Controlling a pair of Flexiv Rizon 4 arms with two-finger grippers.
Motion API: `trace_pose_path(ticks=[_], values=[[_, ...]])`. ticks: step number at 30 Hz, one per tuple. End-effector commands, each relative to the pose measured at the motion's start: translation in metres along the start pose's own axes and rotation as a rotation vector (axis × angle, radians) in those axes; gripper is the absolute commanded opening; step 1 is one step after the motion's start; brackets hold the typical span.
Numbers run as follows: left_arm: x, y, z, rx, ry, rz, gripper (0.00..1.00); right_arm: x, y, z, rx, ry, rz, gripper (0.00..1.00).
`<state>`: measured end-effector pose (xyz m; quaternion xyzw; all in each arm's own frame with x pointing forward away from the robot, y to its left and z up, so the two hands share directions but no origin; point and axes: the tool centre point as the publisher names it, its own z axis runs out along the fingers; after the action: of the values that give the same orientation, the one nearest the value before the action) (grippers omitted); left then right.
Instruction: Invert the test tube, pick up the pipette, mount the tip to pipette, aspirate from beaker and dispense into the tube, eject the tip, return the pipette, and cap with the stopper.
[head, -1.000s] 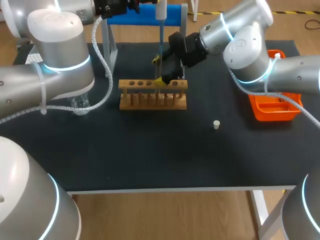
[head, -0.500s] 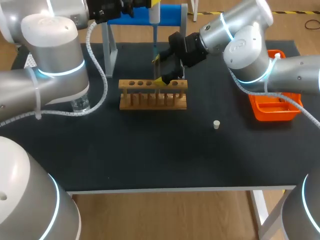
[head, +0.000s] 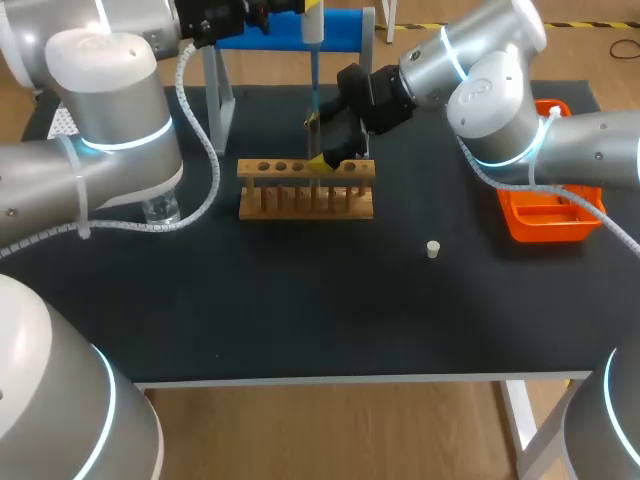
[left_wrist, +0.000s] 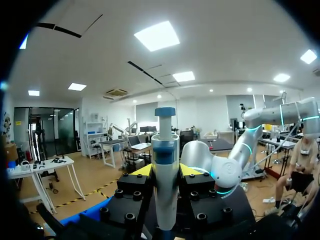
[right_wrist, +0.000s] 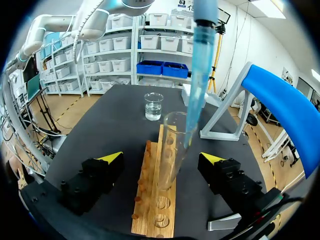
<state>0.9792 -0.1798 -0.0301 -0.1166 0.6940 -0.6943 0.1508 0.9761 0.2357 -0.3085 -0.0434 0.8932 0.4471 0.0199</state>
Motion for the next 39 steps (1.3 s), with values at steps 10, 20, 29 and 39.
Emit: trace_pose_path(ticks=[10,20,29,39], values=[[-0.001,0.012,0.0,-0.002,-0.005,-0.004,0.0,0.0,0.0,-0.001,0.002,0.002,0.001,1.0],[-0.001,0.016,-0.001,-0.001,-0.011,0.01,0.0,0.0,0.0,-0.001,0.002,0.002,0.001,1.0],[0.0,0.02,0.0,0.006,-0.005,0.013,0.0,0.0,0.0,-0.001,0.002,0.002,0.001,1.0],[0.0,0.027,-0.001,-0.008,-0.007,0.011,0.0,0.0,0.0,-0.001,0.002,0.002,0.001,1.0]])
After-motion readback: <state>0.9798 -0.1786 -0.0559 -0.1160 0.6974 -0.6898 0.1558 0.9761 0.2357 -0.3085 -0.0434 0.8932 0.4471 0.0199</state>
